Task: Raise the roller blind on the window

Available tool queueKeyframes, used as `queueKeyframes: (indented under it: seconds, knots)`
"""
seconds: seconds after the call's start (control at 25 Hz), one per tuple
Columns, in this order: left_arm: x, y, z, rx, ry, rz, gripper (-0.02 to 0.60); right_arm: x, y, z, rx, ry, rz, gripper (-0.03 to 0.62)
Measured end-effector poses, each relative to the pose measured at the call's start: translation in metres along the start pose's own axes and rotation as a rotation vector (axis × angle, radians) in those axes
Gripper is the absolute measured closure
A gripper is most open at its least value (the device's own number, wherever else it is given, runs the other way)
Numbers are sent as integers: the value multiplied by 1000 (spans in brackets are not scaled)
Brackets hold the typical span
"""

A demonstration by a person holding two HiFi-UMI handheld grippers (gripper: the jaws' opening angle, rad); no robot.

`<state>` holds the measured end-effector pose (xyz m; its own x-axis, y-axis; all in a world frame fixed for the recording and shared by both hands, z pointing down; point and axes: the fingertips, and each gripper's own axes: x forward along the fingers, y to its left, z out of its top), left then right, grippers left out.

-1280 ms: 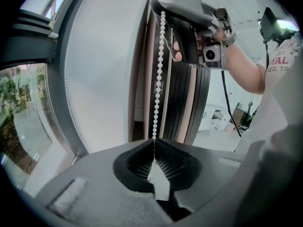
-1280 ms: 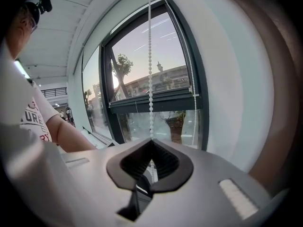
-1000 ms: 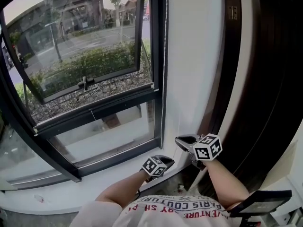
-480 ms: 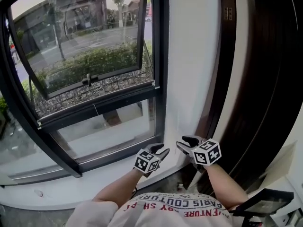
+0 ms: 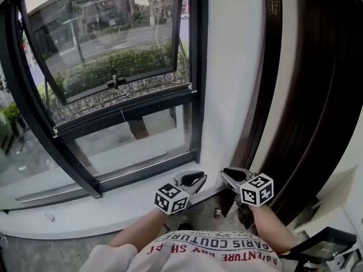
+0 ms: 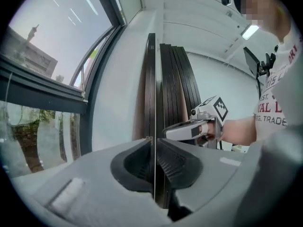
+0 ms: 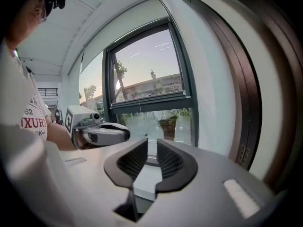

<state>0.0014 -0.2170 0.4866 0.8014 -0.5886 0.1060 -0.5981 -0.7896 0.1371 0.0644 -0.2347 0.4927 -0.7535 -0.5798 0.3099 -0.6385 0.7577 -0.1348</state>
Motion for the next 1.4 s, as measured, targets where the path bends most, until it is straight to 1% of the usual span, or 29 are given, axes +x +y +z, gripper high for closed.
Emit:
queueKeyframes:
  seconds: [0.04,0.08,0.2,0.36,0.52,0.64,0.88,1.04,1.2,1.4]
  knots:
    - [-6,-6,4,9,-6,8,576,-4,5,-1,2,-9,-6,559]
    - [-10,-14,7,13,-10,3,578,-7,10,-1,2,-19,-5,588]
    - [-18,-38,17,-12,-20,-50,578,-16,31,-2,11,-38,30,588]
    - [-30,-54,19,-49,-13,-84,578,-27,52,-4,35,-51,57,588]
    - [-48,-51,18,-59,2,-81,580,-24,69,3,66,-73,75,588]
    - [-75,-48,14,-85,18,-62,578,-18,96,4,102,-88,85,588]
    - [-140,-60,13,-60,31,-69,578,-3,170,4,114,-109,109,588]
    - [-180,-66,2,-57,48,-85,580,5,215,-13,147,-114,109,588]
    - [-205,-75,-7,-41,46,-96,578,4,241,-28,160,-119,98,588]
    - [-224,-88,-23,-56,54,-124,580,0,257,-39,182,-119,71,588]
